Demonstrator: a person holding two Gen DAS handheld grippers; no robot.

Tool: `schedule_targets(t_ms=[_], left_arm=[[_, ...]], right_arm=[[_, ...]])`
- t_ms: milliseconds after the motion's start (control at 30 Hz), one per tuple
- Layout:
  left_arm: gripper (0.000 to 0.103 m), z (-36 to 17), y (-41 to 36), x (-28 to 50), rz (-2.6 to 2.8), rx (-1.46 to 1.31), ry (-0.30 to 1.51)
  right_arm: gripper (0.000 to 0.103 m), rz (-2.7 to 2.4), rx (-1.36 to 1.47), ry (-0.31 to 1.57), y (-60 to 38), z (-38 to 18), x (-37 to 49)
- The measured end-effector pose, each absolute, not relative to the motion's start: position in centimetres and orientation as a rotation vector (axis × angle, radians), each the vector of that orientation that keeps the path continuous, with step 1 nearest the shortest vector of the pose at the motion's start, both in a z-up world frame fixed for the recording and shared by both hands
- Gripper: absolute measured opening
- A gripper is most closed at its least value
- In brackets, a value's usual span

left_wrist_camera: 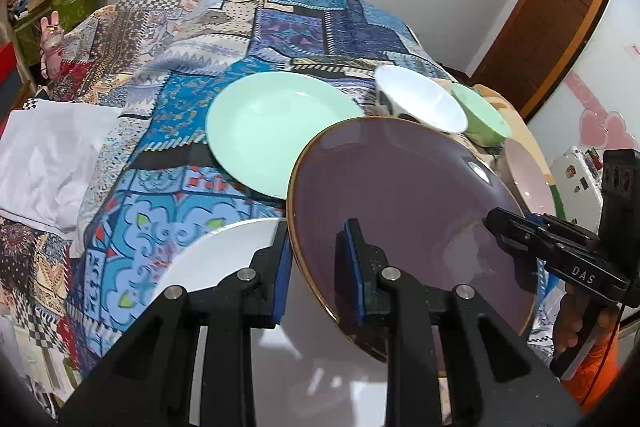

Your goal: Organize plates and bowls

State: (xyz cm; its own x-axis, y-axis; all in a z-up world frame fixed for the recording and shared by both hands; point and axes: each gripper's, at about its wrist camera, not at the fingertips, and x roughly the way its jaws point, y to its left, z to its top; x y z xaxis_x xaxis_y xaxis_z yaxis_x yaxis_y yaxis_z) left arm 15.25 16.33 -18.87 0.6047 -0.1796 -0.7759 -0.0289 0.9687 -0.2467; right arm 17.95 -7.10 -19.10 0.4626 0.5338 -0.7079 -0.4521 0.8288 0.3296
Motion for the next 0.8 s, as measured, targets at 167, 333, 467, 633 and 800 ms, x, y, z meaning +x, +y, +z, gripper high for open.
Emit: schedule_targets(t_ms=[167, 333, 467, 633, 800], left_arm=[[0.025, -18.9, 14.4, 14.6, -0.101, -0.255, 0.936], [0.025, -19.4, 12.5, 14.4, -0.103, -0.257, 0.961], [0.025, -19.9, 11.1, 14.3, -0.106, -0.250, 0.978], [0.025, -20.6, 9.6, 14.6, -0.114, -0.246, 1.001], [0.025, -21.6, 8.4, 15.3, -0.127, -0.236, 1.030]], right_arm=[[0.026, 0.597, 0.098, 0.899, -8.9, -19.0, 17.3], [0.026, 0.593, 0.096, 0.903, -10.6, -19.6, 16.9], [0.026, 0.590, 0.103, 0.910, -12.0, -20.2, 16.6], [0.026, 0.579, 0.113, 0.922, -13.4, -20.9, 16.4], [0.026, 0.561, 0.124, 0.942, -14.5, -21.9, 16.5]])
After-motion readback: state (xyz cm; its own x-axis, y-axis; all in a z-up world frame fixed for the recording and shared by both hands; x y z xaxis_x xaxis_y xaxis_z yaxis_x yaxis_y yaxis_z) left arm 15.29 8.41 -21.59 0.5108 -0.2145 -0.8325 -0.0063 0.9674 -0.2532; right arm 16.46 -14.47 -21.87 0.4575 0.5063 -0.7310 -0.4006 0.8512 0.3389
